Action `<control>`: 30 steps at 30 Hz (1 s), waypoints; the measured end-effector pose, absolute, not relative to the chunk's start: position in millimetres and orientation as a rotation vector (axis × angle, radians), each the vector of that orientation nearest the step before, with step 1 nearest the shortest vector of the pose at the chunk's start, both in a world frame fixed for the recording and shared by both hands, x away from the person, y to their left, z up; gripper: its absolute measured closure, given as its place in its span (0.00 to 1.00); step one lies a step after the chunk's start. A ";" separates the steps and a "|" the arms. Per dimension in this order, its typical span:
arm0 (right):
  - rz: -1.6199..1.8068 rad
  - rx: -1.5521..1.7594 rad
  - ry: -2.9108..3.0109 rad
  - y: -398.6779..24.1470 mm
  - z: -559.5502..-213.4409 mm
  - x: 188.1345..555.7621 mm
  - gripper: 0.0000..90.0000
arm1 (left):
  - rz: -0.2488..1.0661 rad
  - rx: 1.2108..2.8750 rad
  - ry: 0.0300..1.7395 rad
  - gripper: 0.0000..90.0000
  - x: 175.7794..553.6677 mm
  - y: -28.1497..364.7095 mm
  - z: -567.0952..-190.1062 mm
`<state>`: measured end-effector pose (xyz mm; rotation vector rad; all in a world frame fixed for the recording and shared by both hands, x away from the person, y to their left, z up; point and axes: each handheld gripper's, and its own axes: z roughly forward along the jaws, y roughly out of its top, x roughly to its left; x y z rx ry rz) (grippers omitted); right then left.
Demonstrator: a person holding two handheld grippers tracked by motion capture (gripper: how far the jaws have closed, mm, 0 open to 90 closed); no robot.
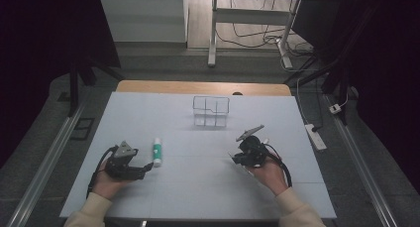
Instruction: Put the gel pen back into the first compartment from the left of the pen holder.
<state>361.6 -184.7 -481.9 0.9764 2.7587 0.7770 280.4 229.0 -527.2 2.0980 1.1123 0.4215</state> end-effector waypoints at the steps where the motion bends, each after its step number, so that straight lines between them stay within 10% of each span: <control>1: 0.790 0.974 2.758 -185.3 -480.7 361.6 0.89 | 0.421 2.098 1.113 0.21 280.4 229.0 -527.3; 30: 1.192 0.936 2.554 -199.8 -444.8 358.8 0.89 | 0.421 2.087 1.113 0.21 280.9 228.8 -526.0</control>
